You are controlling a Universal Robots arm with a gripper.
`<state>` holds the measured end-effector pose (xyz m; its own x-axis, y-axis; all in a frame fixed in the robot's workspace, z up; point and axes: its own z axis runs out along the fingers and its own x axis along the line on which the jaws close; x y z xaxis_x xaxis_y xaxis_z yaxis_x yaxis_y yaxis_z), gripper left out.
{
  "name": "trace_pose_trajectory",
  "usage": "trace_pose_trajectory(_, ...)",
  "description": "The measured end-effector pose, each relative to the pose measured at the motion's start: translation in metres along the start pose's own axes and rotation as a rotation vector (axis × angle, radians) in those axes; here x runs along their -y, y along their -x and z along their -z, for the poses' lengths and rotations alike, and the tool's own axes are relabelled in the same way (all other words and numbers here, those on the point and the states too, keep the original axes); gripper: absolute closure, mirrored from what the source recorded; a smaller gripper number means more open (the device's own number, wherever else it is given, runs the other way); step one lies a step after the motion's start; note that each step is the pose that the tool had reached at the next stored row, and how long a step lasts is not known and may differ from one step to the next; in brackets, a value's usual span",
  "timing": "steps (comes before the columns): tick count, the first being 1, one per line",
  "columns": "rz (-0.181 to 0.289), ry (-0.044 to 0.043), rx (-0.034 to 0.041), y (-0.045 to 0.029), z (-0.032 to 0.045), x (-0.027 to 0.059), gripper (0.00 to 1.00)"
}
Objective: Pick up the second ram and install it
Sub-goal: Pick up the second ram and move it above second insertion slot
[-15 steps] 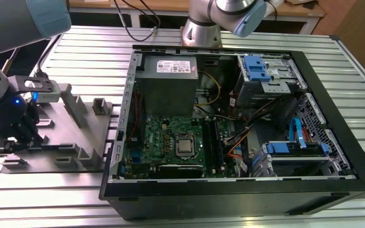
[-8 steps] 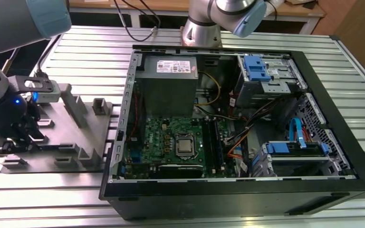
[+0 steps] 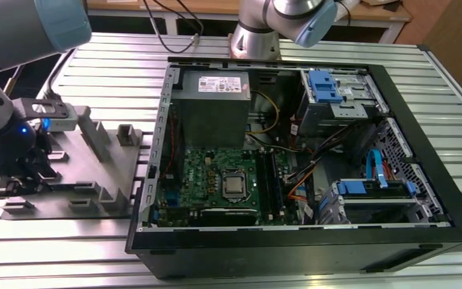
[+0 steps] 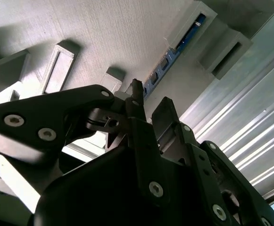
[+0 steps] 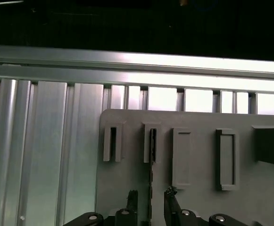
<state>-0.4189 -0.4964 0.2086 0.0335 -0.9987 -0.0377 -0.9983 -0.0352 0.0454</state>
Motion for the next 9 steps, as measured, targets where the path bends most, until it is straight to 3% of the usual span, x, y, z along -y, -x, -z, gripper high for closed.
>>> trace_pose_trajectory(9, 0.002, 0.0024, 0.0000, -0.0004, -0.0101, 0.0004, 0.67)
